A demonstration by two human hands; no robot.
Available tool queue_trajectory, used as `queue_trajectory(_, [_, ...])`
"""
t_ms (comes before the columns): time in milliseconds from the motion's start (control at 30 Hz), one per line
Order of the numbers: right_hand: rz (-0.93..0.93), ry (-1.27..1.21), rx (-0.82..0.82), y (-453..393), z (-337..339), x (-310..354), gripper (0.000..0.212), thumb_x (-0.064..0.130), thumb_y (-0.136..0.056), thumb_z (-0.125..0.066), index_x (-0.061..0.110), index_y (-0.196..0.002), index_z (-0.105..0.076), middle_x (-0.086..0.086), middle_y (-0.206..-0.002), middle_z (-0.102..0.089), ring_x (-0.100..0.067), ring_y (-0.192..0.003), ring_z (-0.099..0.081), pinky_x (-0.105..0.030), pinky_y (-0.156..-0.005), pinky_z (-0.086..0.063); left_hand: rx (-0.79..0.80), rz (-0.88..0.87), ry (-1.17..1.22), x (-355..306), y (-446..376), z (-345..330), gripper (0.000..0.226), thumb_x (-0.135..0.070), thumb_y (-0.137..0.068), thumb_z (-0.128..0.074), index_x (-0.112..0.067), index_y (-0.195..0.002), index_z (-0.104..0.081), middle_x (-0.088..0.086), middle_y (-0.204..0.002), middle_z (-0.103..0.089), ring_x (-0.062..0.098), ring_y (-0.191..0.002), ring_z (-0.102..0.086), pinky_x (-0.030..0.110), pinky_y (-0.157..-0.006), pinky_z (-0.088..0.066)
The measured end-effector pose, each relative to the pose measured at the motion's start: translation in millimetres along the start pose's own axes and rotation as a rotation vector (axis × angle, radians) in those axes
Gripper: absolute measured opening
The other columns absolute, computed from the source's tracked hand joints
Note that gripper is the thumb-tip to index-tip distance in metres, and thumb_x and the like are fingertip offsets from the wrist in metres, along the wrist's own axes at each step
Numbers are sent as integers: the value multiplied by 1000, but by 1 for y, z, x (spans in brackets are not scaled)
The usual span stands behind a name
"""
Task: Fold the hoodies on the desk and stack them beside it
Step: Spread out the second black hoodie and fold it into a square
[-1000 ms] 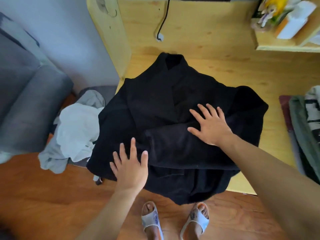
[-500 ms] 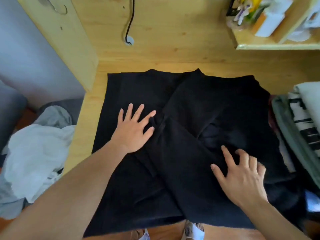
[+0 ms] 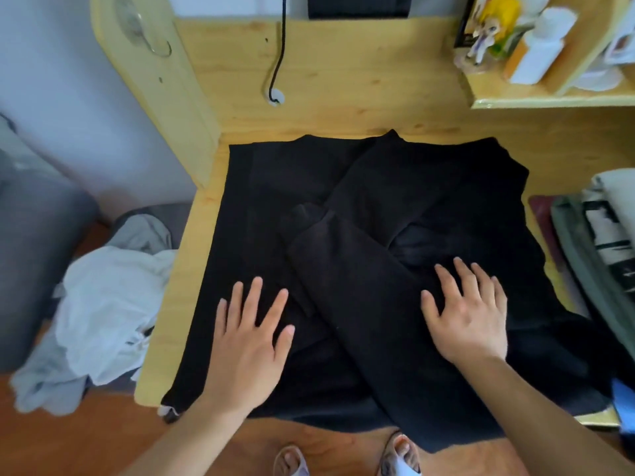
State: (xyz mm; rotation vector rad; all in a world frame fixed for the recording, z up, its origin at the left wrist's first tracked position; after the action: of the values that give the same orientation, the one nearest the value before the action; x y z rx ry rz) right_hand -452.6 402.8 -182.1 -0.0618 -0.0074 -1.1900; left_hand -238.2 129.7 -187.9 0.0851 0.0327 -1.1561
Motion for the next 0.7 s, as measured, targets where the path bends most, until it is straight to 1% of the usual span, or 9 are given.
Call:
queue_trajectory(100, [6,-65,-60,3,5,2,61,48,-97,-33,13,-141,-56,-12,-151,-48,-32,-144,-33,-53,-121,-21,71,83,-18,29,58,-23,61,-56,-105,-23,-30,-159,-32,9,-168,-21,34,-156,-15,56,-122,-25])
queue_trajectory(233, [-28,-80,8,11,9,11,60,44,-98,-33,15,-147,-49,-13,-154,-44,-36,-147,-28,-60,-120,-14,-22,483,181,50,115,-19,69,-57,-94,-37,-23,-153,-46,21,-158,-35,45,-145,-31,61,-114,-29])
queue_trajectory(300, [-44,-272,-98,38,28,15,50,36,-96,-47,11,-139,-58,-16,-148,-49,-39,-140,-35,-57,-117,-22,-140,748,426,60,146,-23,81,-68,-84,-47,-16,-147,-50,24,-147,-45,46,-135,-41,62,-109,-37])
queue_trajectory(367, [-112,-451,-213,85,44,10,35,22,-94,-58,7,-126,-64,-16,-137,-54,-38,-127,-44,-48,-111,-31,-180,1106,895,61,169,-34,87,-73,-80,-64,-20,-145,-43,17,-137,-52,41,-125,-53,58,-106,-45])
queue_trajectory(433, [-322,-595,-212,136,45,-4,29,20,-90,-61,5,-115,-66,-19,-126,-55,-38,-117,-45,-43,-105,-31,-193,1413,1393,42,172,-44,69,-43,-90,-75,-21,-144,-38,13,-128,-58,34,-110,-65,51,-102,-51])
queue_trajectory(533, [-919,-832,-74,202,5,-41,37,41,-86,-63,8,-102,-61,-19,-109,-57,-36,-109,-50,-46,-98,-40,-128,1499,1780,19,151,-37,44,-31,-97,-69,-15,-133,-49,11,-115,-69,28,-101,-70,46,-99,-55])
queue_trajectory(600, [-1185,-1193,-31,215,-15,-47,47,53,-84,-66,11,-102,-58,-12,-98,-60,-31,-93,-59,-43,-86,-50,-36,1542,1879,14,146,-34,36,-34,-99,-65,-11,-125,-56,10,-107,-70,27,-97,-68,44,-96,-54])
queue_trajectory(667, [-1331,-1675,96,205,-27,-32,35,42,-94,-67,15,-114,-60,-5,-103,-67,-26,-94,-65,-45,-84,-53,82,1569,1823,15,148,-32,40,-39,-99,-64,-7,-121,-58,14,-105,-72,28,-95,-70,43,-91,-56])
queue_trajectory(700, [-1358,-1774,132,197,-26,-29,29,34,-96,-67,16,-118,-61,-4,-106,-68,-26,-97,-66,-46,-83,-54,109,1568,1794,18,150,-32,42,-39,-99,-64,-4,-121,-58,15,-105,-72,27,-94,-71,42,-90,-56])
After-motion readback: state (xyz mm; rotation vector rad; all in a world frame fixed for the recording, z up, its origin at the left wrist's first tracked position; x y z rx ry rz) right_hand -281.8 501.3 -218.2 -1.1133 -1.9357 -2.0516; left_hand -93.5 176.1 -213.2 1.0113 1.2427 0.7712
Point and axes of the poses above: each hand's wrist, its own y-axis away from the middle knuckle, its own z-axis out of the back of the hand, x = y × z, the point moved 8 cm from there along -y, towards the middle knuckle
